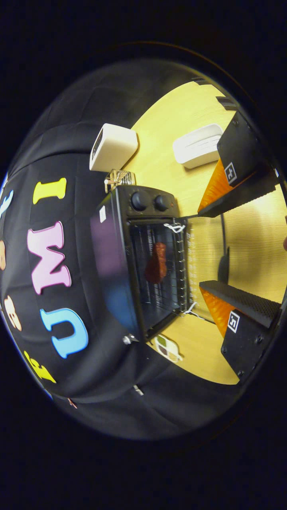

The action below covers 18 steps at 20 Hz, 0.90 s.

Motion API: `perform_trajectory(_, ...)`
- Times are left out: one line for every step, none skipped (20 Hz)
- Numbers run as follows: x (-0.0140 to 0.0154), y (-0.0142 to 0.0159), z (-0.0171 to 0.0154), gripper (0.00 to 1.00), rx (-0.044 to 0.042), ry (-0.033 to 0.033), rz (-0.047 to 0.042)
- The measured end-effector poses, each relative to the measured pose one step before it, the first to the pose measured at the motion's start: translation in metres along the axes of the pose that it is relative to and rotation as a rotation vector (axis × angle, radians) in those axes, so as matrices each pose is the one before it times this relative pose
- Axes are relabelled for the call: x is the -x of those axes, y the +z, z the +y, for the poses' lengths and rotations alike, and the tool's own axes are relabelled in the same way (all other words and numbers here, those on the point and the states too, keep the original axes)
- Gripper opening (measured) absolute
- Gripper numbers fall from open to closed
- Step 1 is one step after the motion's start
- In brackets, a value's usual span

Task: Open the toaster oven, put the food inside, and close the toaster oven door.

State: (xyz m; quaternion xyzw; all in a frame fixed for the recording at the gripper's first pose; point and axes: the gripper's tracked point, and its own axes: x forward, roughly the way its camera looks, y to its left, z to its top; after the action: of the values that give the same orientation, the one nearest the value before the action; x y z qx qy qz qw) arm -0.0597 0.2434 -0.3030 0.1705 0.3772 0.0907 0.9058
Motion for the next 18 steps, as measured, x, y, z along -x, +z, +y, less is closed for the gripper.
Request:
perform_trajectory(0.00079,-0.01363,0.00937,0.98,0.00477,0.01557,0.02409)
perform_trajectory(-0.00084,-0.01385,0.00740,0.98,0.00913,0.00025,0.03044)
perform_trajectory(-0.00255,-0.01231,0.00775,0.98,0.01416,0.00165,0.02556)
perform_trajectory(-0.00335,-0.01038,0.00788,0.99,0.01857,0.00381,0.02192)
perform_trajectory(-0.00409,-0.00872,0.00554,0.99,0.01873,-0.00374,0.02433)
perform_trajectory(-0.00460,-0.00836,0.00309,0.99,0.01314,-0.00883,0.02204)
perform_trajectory(-0.00586,-0.00528,0.00035,0.99,-0.00003,-0.01424,0.01769)
perform_trajectory(-0.00776,-0.00516,0.00100,0.99,-0.01028,-0.01048,0.01834)
perform_trajectory(-0.00619,-0.00445,-0.00007,0.99,-0.01301,-0.01101,0.02173)
perform_trajectory(-0.00481,-0.00306,-0.00122,0.99,-0.00971,-0.01303,0.01771)
perform_trajectory(-0.00500,-0.00160,-0.00144,0.99,-0.00641,-0.01544,0.00939)
perform_trajectory(-0.00582,-0.00086,-0.00096,0.99,-0.00325,-0.01364,0.01013)
perform_trajectory(-0.00481,-0.00020,-0.00044,0.99,-0.00171,-0.01165,0.00599)
perform_trajectory(-0.00490,0.00069,0.00058,0.99,0.00158,-0.00986,0.00476)
perform_trajectory(-0.00427,-0.00052,0.00063,0.99,0.00569,-0.00891,0.00838)
perform_trajectory(-0.00402,-0.00123,-0.00090,0.99,0.00412,-0.01368,0.00741)
perform_trajectory(-0.00665,-0.00208,-0.00205,0.99,0.00112,-0.01071,0.00861)
perform_trajectory(-0.00493,-0.00010,-0.00127,0.99,-0.00155,-0.01018,0.00617)
